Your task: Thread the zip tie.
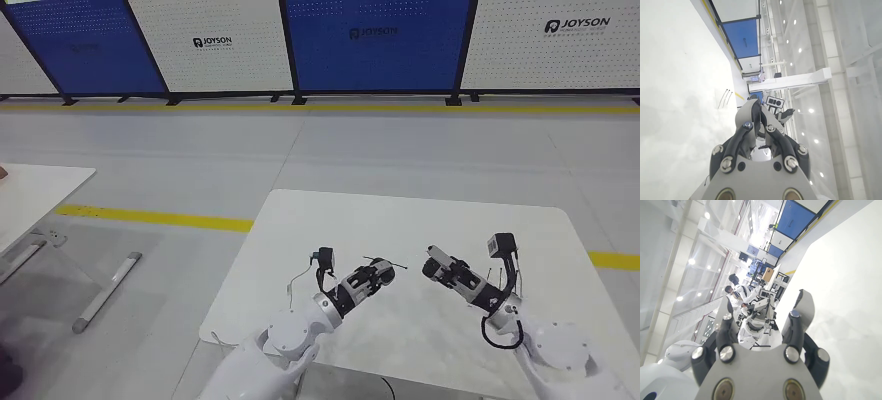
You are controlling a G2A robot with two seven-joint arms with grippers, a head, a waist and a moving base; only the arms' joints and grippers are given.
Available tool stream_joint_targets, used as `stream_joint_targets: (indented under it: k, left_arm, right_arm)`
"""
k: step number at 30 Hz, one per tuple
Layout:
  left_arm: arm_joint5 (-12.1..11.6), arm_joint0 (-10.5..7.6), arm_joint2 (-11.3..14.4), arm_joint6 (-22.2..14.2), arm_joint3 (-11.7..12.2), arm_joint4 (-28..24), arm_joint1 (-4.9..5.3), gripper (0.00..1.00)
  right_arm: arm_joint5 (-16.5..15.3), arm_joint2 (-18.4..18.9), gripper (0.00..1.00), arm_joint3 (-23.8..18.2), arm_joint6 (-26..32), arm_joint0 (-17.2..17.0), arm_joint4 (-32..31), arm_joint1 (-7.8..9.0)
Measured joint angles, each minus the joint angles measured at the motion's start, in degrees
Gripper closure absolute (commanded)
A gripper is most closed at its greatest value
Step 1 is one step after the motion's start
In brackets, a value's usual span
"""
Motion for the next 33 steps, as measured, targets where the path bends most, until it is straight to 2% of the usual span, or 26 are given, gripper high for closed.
stream_joint_targets:
  k: [3,5,16,19,23,25,27,33]
  left_arm:
    - [2.17,0.29,0.73,0.20,-0.23,1.85,0.03,1.00]
    - [2.99,0.28,1.22,-0.68,-0.31,1.83,0.01,1.00]
    - [2.68,0.31,1.31,-1.53,-0.18,0.28,-0.06,1.00]
    - [1.55,0.50,0.66,-5.46,-0.14,-2.48,0.13,1.00]
    - [0.83,1.18,-1.38,-12.64,-0.43,-7.33,0.71,1.00]
    - [0.07,1.52,-2.25,-13.21,-0.47,-7.27,0.92,1.00]
    - [-0.18,1.68,-2.45,-12.68,-0.51,-6.65,0.97,1.00]
    - [-0.13,1.66,-2.39,-12.65,-0.51,-6.65,0.96,1.00]
  right_arm:
    - [1.15,2.57,0.00,-0.60,1.49,-1.36,1.53,0.42]
    - [1.45,2.85,0.00,-0.71,1.82,-1.51,1.81,0.47]
    - [1.49,2.70,0.00,-0.96,1.85,-1.49,1.30,0.45]
    - [3.04,3.66,0.00,-0.74,7.60,-0.48,1.51,0.86]
    - [4.47,7.70,0.00,0.46,20.89,2.55,-2.59,2.32]
    - [5.37,9.50,0.00,0.32,24.17,3.47,-5.12,2.88]
    - [6.51,10.92,0.00,-0.05,24.99,3.91,-6.57,3.21]
    - [6.63,11.03,0.00,-0.09,24.78,3.90,-6.50,3.21]
